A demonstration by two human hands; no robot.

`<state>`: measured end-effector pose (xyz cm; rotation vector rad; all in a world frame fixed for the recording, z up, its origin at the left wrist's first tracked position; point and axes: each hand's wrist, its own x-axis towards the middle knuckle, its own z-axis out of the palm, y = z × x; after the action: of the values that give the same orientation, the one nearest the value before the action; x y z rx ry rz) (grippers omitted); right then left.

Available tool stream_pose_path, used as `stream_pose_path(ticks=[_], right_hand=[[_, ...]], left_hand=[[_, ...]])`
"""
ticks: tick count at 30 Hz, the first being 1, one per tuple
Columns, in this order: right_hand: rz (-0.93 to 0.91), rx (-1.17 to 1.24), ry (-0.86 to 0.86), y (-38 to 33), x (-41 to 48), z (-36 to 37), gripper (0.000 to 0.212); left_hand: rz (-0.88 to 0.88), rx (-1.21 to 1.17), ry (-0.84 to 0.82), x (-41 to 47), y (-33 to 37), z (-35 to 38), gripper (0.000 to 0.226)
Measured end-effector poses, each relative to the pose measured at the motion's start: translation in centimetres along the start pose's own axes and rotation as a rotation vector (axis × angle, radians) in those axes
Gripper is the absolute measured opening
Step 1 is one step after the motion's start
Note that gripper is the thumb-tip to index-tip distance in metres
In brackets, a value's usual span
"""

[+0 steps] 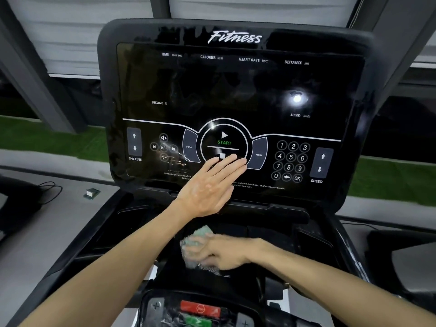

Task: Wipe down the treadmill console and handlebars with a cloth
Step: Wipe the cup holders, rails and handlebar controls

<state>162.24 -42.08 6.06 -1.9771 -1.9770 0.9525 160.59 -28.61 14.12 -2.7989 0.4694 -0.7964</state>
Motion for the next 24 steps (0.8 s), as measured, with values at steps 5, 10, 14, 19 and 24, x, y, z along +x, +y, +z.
stream_pose_path(ticks=[5, 10, 14, 19, 24], right_hand=[[-0.067, 0.008, -0.073, 0.7, -3.2, 0.4, 0.047], [-0.017, -0.019, -0.076, 2.3, -7.2, -0.5, 0.056], [-0.104, -0.056, 0.023, 1.7, -8.6, -1.3, 0.056], [-0.009, -0.231, 0.212, 3.3, -10.6, -2.0, 0.052], [0.121, -0.426, 0.392, 3.0, -10.5, -0.2, 0.043]], left_hand=[[0.009, 0.005, -0.012, -0.1, -0.1, -0.1, 0.056], [0.006, 0.0, -0.012, 0.0, -0.1, 0.0, 0.056], [0.002, 0.012, -0.007, -0.1, -0.2, 0.0, 0.057], [0.0, 0.026, -0.015, 0.0, -0.1, 0.1, 0.058], [-0.012, 0.05, -0.037, 0.0, 0.0, 0.2, 0.057]])
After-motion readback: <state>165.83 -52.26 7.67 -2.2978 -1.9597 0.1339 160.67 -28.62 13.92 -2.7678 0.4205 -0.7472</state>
